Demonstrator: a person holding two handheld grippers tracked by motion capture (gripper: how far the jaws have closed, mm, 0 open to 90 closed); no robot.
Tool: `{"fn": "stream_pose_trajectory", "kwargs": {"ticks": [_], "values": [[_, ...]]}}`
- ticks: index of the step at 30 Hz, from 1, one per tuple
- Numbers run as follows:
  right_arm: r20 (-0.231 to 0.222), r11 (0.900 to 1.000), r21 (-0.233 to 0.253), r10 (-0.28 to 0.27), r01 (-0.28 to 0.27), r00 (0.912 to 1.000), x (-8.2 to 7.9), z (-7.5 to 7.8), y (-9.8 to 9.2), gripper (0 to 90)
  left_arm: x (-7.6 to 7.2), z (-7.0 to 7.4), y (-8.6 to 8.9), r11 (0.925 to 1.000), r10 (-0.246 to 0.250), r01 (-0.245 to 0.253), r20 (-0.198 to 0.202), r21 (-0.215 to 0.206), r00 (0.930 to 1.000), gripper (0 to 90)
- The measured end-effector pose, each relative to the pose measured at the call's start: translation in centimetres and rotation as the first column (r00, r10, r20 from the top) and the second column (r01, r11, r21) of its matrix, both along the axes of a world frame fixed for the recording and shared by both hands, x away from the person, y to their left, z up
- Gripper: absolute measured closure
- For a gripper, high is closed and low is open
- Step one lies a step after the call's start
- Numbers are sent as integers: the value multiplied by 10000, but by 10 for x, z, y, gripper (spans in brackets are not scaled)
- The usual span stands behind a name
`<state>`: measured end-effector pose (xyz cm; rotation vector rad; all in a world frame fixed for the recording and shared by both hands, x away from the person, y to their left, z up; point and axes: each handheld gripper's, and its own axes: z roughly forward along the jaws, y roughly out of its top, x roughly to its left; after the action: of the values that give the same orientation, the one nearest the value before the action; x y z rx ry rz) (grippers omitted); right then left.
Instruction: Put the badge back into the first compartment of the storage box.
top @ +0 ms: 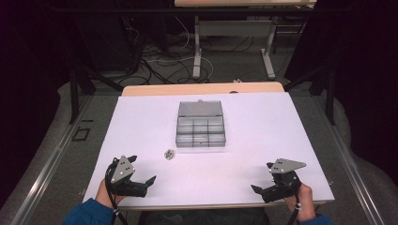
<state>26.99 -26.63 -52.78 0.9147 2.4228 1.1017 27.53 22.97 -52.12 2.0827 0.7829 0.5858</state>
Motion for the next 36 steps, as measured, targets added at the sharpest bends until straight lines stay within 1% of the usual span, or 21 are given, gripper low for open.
{"fn": "stream_pose_trajectory", "kwargs": {"ticks": [2, 3, 5, 6, 10, 11, 12, 15, 17, 19, 20, 21, 22, 25, 26, 28, 30, 31, 32, 34, 36], "values": [[-89, 9999, 59, -99, 100, 9999, -1, 0, 0, 14, 0, 0, 0, 10000, 15, -15, 16, 50, 10000, 18], [-7, 10000, 25, -21, 21, 10000, 0, 0, 0, 14, 0, 0, -1, 10000, 29, -28, -83, 81, 10000, 18], [-158, 10000, -10, -90, 90, 9998, -1, 0, 0, 14, 0, 0, -1, 9999, 50, -49, -78, 112, 10000, 18], [-24, 10000, 22, -23, 23, 10000, 0, 0, 0, 14, 0, 0, -1, 9999, 80, -78, -88, 127, 9999, 18], [-34, 10000, 34, -48, 48, 10000, 0, 0, 1, 15, 1, 0, -2, 9996, 149, -146, -139, 235, 9998, 18], [-90, 10000, -26, 21, -22, 10000, 0, 0, 0, 15, 1, 0, -2, 9995, 168, -164, -128, 255, 9998, 18], [-75, 10000, 77, -57, 57, 10000, 0, -1, 0, 14, 1, 0, -2, 9995, 182, -179, -135, 244, 9997, 19], [-20, 10000, 45, -61, 61, 10000, 0, -1, 0, 15, 2, 0, -3, 9994, 226, -223, -98, 247, 9997, 18], [-37, 10000, 52, -36, 36, 10000, 0, -1, 0, 15, 2, 0, -3, 9990, 260, -256, -128, 373, 9996, 18], [-58, 9999, 77, -106, 106, 9999, 0, 0, 1, 15, 3, 0, -4, 9989, 333, -328, -148, 344, 9993, 17], [-90, 10000, -3, -40, 40, 10000, 0, 0, 1, 15, 4, 0, -4, 9988, 372, -367, -140, 320, 9992, 17], [-90, 10000, -3, -40, 40, 10000, 0, 0, 1, 15, 5, 0, -4, 9990, 383, -380, -118, 246, 9992, 17], [-160, 9999, 34, -138, 139, 9998, 0, -1, 2, 15, 7, 0, -5, 9985, 501, -498, -140, 244, 9986, 15], [-165, 9998, 48, -175, 176, 9997, 0, -1, 1, 15, 11, -1, -9, 9979, 571, -566, -147, 316, 9983, 9], [-155, 9999, 61, -155, 156, 9998, 0, -1, 1, 15, 12, -1, -10, 9974, 598, -593, -121, 401, 9981, 8], [-60, 10000, 10, -71, 71, 10000, 1, -1, 1, 15, 13, -1, -11, 9976, 591, -586, -113, 369, 9982, 5], [-73, 10000, 5, -85, 85, 9999, 0, -1, 1, 15, 15, -1, -13, 9966, 649, -650, 35, 508, 9979, 4], [-80, 10000, 11, -77, 77, 9999, 1, -1, 1, 15, 16, -2, -15, 9969, 637, -633, -67, 459, 9979, 4], [-88, 10000, 17, -78, 79, 9999, 1, -1, 1, 15, 18, -2, -17, 9964, 610, -606, -54, 590, 9981, 4], [-79, 10000, 28, -74, 74, 9999, 1, -1, 1, 15, 19, -2, -18, 9963, 623, -622, 0, 587, 9981, 3], [-91, 10000, 12, -48, 48, 9999, 1, -1, 1, 15, 23, -4, -23, 9962, 668, -663, -71, 560, 9977, 3]]}}
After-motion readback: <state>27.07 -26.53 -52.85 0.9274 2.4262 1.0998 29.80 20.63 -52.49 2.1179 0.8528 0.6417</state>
